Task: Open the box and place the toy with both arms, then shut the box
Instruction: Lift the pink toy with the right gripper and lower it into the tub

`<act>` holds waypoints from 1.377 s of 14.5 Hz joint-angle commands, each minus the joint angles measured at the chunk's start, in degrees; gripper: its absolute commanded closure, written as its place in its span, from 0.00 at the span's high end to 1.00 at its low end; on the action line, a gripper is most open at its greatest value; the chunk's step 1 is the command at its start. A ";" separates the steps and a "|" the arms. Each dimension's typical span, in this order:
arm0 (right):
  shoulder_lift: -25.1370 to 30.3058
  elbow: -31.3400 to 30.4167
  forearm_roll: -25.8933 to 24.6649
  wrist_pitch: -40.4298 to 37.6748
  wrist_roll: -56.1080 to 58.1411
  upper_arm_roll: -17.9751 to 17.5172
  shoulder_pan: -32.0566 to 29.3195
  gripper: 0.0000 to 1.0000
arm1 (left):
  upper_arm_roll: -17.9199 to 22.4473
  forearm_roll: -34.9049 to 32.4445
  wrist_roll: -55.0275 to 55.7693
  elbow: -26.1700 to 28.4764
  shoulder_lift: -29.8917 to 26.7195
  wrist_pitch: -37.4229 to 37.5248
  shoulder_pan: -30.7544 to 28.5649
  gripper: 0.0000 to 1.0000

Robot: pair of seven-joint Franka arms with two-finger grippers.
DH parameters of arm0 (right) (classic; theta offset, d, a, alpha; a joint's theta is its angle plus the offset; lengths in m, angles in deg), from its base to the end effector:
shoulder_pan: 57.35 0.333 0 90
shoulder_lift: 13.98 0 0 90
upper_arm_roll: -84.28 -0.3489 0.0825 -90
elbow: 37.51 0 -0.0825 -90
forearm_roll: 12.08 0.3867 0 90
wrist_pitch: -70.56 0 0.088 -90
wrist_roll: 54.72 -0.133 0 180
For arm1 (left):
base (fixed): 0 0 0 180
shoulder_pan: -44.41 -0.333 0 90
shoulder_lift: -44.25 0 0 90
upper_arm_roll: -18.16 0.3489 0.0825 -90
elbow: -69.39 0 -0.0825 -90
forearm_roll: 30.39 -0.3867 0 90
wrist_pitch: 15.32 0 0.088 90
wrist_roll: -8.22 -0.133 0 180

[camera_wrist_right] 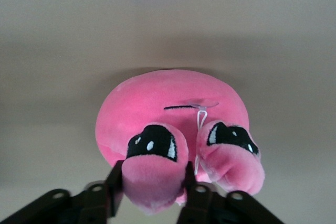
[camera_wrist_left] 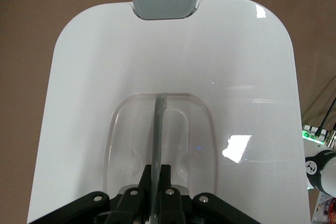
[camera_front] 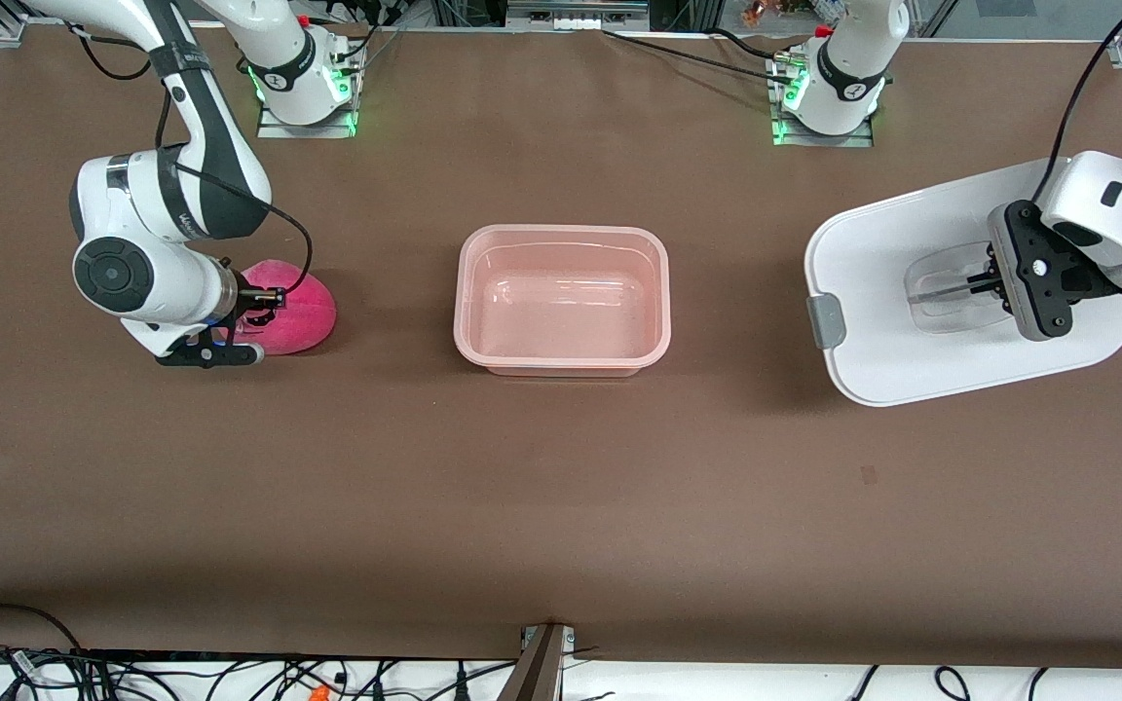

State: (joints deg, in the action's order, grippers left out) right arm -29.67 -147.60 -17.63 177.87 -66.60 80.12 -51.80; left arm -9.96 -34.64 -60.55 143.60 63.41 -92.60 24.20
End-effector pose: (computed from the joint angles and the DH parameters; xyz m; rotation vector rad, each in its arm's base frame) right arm 0.5710 0.0862 0.3340 2.9814 0.0096 -0.4554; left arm 0.6241 -0.0246 0.5621 2.3141 -1.8082 -0.2464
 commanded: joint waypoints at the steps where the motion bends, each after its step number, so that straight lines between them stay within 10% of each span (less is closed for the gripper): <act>1: 0.39 1.01 -0.95 -1.57 -2.88 -0.06 0.78 0.00 | -0.88 -2.43 -2.25 -1.61 2.12 1.26 0.61 0.00; 9: 1.10 23.66 1.50 -22.04 -10.69 -0.06 10.78 0.00 | -0.62 -2.09 -2.43 -1.69 2.64 1.17 0.08 0.00; 16: -0.04 31.95 12.14 -18.73 -36.26 -0.06 23.97 0.00 | -0.53 -2.09 -2.52 -1.61 2.55 1.26 -0.18 0.00; 20: -1.10 31.78 29.41 -11.09 -44.10 0.11 24.51 0.00 | -0.53 -2.26 -2.43 -1.61 2.47 1.35 -0.18 0.00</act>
State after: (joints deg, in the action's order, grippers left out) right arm -28.96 -117.83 3.57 164.74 -107.83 79.41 -26.73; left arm -10.26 -35.28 -61.44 143.44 65.67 -92.60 24.12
